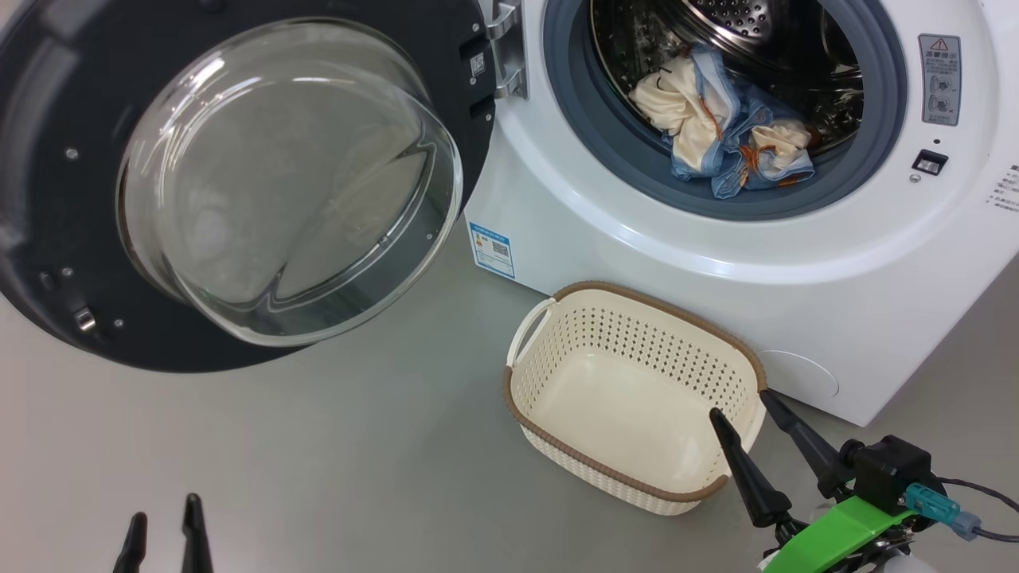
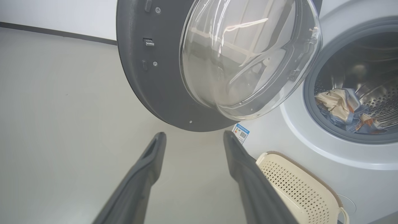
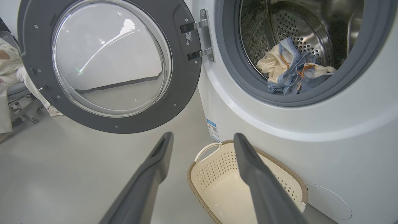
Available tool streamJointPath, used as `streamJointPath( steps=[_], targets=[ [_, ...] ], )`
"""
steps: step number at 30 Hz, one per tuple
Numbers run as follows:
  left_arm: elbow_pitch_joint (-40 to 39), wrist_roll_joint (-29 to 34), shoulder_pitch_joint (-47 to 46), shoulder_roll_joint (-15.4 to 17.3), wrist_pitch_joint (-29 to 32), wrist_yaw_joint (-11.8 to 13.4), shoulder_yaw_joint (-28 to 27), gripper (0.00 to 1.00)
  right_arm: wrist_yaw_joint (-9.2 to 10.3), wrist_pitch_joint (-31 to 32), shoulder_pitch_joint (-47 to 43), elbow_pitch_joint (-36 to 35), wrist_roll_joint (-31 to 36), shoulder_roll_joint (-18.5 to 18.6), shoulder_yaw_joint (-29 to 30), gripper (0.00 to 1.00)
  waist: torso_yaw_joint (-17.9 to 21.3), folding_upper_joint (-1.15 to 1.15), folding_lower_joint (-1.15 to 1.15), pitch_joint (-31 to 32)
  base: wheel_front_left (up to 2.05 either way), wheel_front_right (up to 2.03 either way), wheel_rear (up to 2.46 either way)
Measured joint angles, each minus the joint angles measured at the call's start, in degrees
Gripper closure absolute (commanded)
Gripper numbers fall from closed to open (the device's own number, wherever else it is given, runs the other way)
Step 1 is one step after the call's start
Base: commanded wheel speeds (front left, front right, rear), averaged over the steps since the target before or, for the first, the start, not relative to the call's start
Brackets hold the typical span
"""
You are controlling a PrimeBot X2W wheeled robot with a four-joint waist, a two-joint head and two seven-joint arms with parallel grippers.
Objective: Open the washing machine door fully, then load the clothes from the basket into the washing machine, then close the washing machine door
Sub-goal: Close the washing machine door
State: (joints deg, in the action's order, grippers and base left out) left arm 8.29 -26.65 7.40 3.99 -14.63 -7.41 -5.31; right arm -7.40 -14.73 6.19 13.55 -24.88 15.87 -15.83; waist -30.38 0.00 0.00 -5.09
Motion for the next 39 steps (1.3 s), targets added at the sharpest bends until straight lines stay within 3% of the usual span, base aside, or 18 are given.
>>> streamJointPath(
  steps=[1, 4, 10, 18, 25, 28, 33, 39],
  targets=[
    [-0.08, 0.00, -0.01, 0.01, 0.00, 0.00, -0.16, 0.53, 0.00, 0.00, 0.01, 0.00, 0.00, -0.01, -0.03, 0.00, 0.01, 0.00, 0.00, 0.00, 0.00, 0.00, 0.00],
    [-0.91, -0.04, -0.19, 0.41, 0.00, 0.00, -0.48, 1.00, 0.00, 0.00, 0.02, -0.01, 0.00, -0.02, -0.04, 0.00, 0.04, 0.00, 0.00, -0.13, 0.00, 0.00, 0.00],
    [-4.28, -2.27, -4.06, 4.66, 0.00, 0.00, -2.41, 1.00, 0.00, 0.00, 0.06, -0.07, 0.00, -0.05, -0.02, 0.00, 0.00, 0.00, 0.00, -0.86, 0.00, 0.00, 0.00],
    [-5.20, -11.41, -15.14, 15.85, -0.01, 0.00, -6.69, 1.00, 0.00, 0.00, 0.09, -0.26, 0.02, -0.42, 0.08, 0.00, 0.10, 0.00, 0.00, -1.47, 0.00, 0.00, 0.00],
    [5.43, -26.49, -26.69, 26.97, -0.05, 0.00, -7.37, 1.00, 0.00, 0.00, 0.58, -0.38, 0.10, -1.01, -0.34, 0.00, 1.35, 0.00, 0.00, -2.47, 0.00, 0.00, 0.00],
    [10.87, -33.57, -30.94, 31.21, 0.96, 0.00, -5.04, 1.00, 0.00, 0.00, 1.49, -0.49, 0.11, -1.01, -0.48, 0.00, 2.10, 0.00, 0.00, -2.99, 0.00, 0.00, 0.00],
    [18.53, -46.32, -38.01, 36.43, 7.80, 0.01, -2.36, 1.00, 0.00, 0.00, 1.81, -0.48, 0.22, -0.93, -1.18, 0.00, 3.31, 0.00, 0.00, -4.02, 0.00, 0.00, 0.00],
    [25.80, -55.51, -43.11, 40.69, 17.84, 0.02, -0.77, 1.00, 0.00, 0.00, 2.75, -0.53, 0.89, -0.51, -1.94, 0.00, 4.54, 0.00, 0.00, -5.90, 0.00, 0.00, 0.00]
  ],
)
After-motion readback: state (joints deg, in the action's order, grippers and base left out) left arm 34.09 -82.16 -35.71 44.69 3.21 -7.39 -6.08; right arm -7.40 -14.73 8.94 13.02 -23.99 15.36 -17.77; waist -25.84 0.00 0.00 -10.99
